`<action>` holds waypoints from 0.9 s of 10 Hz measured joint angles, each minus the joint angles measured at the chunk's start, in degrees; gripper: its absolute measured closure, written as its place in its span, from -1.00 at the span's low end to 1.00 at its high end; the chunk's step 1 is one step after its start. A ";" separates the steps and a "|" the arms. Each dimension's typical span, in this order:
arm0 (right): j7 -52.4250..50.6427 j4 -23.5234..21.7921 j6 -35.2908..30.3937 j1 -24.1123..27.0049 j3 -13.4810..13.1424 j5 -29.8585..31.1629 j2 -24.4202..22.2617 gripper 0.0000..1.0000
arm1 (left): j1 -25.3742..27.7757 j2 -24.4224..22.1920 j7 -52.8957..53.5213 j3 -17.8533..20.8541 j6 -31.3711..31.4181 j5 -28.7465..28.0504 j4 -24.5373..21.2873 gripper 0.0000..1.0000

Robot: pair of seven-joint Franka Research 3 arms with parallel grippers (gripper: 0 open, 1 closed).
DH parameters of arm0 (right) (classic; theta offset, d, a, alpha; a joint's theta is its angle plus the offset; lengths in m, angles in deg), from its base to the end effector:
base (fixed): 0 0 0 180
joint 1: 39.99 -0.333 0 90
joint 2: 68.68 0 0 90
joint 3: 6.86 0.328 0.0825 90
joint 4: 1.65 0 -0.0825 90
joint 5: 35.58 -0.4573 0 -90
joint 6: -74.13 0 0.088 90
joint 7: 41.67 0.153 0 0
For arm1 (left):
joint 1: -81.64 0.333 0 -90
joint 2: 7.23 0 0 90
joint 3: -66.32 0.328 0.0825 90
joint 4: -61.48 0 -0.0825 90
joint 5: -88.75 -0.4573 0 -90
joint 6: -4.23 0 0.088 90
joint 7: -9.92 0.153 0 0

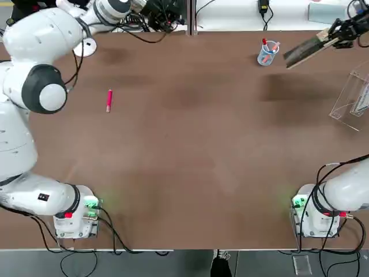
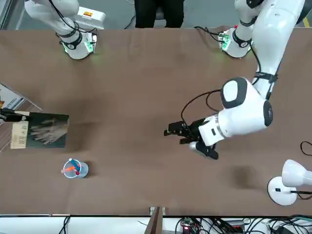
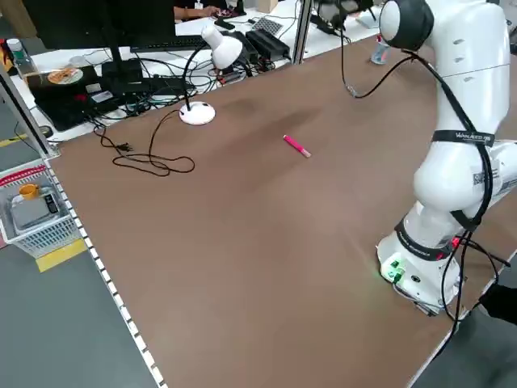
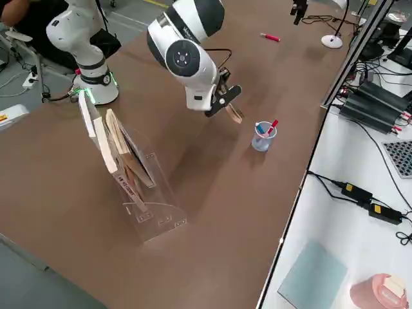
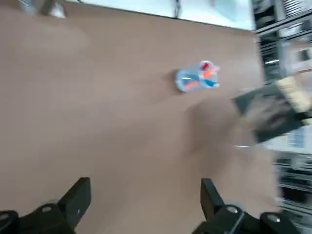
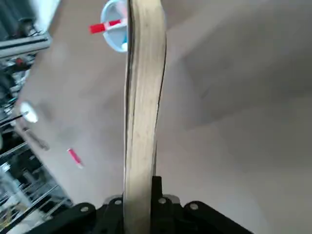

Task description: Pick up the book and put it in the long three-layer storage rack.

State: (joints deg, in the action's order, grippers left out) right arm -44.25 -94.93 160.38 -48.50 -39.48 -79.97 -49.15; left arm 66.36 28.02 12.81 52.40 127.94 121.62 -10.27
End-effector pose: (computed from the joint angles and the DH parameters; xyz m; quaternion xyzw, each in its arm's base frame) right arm 0.6619 -0.1418 0.3912 -0.9099 0.2317 0.1166 0.3237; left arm 0.7438 -0.4111 0.4063 0.9300 -0.1122 0.0679 0.3433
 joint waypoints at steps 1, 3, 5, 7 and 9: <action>0.64 1.39 -0.34 -0.02 -0.77 2.90 -0.01 0.69 | 0.20 -1.14 -1.10 0.23 -1.08 -4.21 -0.01 -0.97; 1.34 3.10 -0.44 -0.12 -2.13 7.82 0.00 0.69 | 1.82 -3.34 -1.93 0.98 -5.94 -12.08 0.00 -0.97; 1.48 3.81 -0.40 -0.17 -3.92 12.09 0.00 0.69 | 5.22 -5.13 -1.91 1.13 -11.02 -18.87 0.00 -0.98; 1.24 4.13 -0.08 -0.01 -5.89 15.73 0.05 0.69 | 7.84 -6.54 -1.43 1.12 -14.85 -25.06 0.00 -0.98; 1.13 4.80 0.55 0.63 -7.11 18.29 0.28 0.69 | 8.32 -8.48 -1.32 1.11 -17.25 -30.25 0.02 -0.98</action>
State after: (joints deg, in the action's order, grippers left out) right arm -43.12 -90.13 160.93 -47.87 -46.59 -61.67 -48.87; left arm 74.68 19.54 11.50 53.51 110.68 91.37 -10.24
